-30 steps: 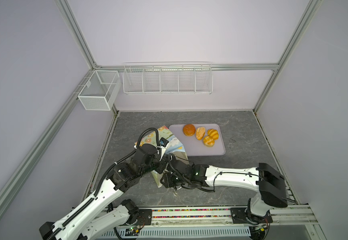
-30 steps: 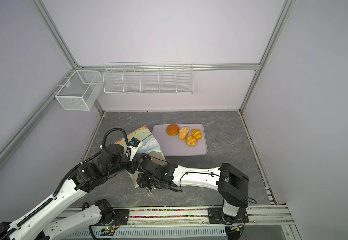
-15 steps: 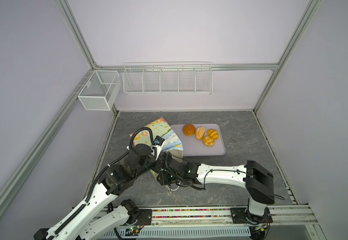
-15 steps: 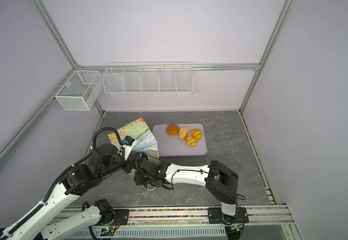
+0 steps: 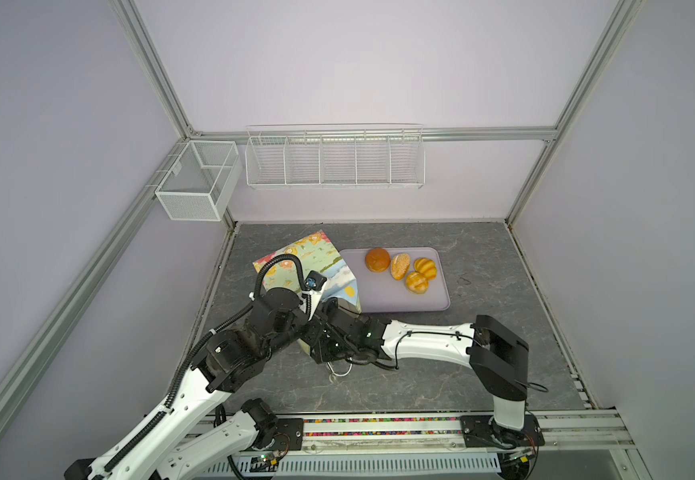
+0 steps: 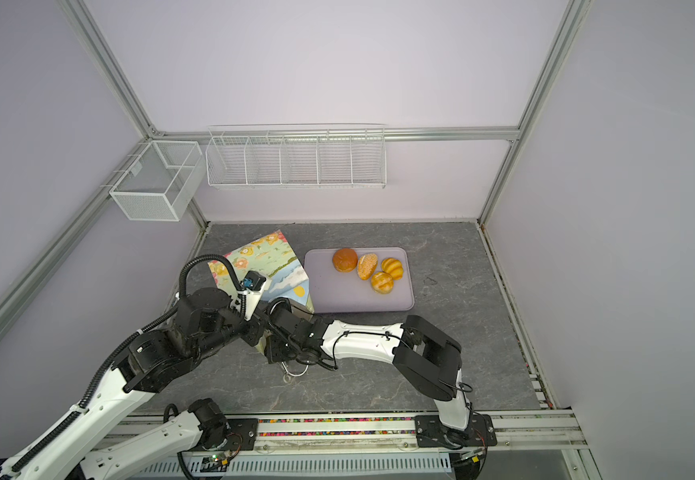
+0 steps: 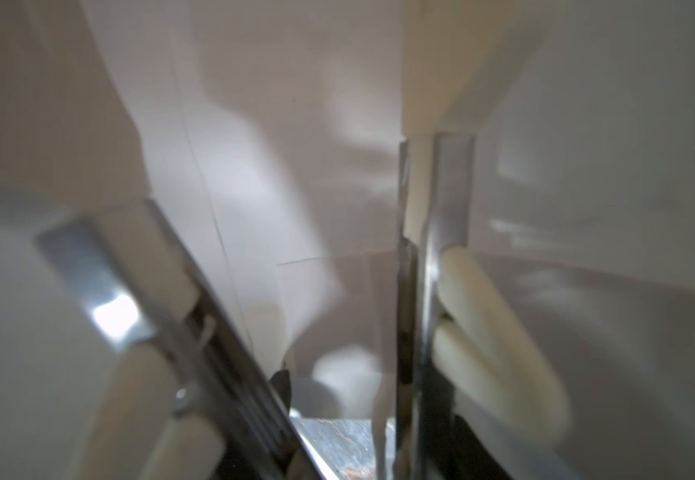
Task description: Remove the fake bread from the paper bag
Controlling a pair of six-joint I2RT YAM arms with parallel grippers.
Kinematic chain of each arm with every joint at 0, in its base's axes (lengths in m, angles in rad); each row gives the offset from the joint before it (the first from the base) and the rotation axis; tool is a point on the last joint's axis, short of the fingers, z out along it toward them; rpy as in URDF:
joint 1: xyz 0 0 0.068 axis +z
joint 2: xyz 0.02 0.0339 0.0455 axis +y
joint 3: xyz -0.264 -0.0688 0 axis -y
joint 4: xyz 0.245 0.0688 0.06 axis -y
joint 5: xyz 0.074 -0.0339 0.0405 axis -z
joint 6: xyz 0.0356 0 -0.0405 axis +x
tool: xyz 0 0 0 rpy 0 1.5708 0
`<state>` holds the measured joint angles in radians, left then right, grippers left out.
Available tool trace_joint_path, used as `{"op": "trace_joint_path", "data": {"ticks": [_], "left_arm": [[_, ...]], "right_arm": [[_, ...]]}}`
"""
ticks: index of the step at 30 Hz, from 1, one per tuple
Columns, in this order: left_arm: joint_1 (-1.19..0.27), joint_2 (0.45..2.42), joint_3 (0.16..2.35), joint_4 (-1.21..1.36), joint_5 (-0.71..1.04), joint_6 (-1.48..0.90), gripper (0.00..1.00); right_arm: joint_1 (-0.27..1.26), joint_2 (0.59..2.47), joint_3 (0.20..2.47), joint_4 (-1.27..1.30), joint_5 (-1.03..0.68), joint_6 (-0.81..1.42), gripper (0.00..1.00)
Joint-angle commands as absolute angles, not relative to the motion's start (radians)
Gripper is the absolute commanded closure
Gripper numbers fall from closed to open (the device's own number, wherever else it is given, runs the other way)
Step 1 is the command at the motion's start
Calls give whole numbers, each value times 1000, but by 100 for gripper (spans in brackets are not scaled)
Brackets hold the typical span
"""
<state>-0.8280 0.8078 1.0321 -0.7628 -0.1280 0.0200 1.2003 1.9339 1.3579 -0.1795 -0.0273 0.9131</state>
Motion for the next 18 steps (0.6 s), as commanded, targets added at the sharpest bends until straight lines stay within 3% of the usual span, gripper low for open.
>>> {"op": "trace_joint_path", "data": {"ticks": [1,12,14,18], "left_arm": [[-906,815,1121,-713,-86,51,100],[-1021,853,1198,-729,-183,109,100],[-1024,852,1184,-720,-175,110,100],[-1028,853,1165,-705,-176,122,100]], "right_arm": [[1185,1938,1330,-90,-23,917,50],[1184,1892,1388,-118,3,849,51],[1183,1890,1404,-156,24,839,53],[1171,1889,1422,-188,42,815,71]]}}
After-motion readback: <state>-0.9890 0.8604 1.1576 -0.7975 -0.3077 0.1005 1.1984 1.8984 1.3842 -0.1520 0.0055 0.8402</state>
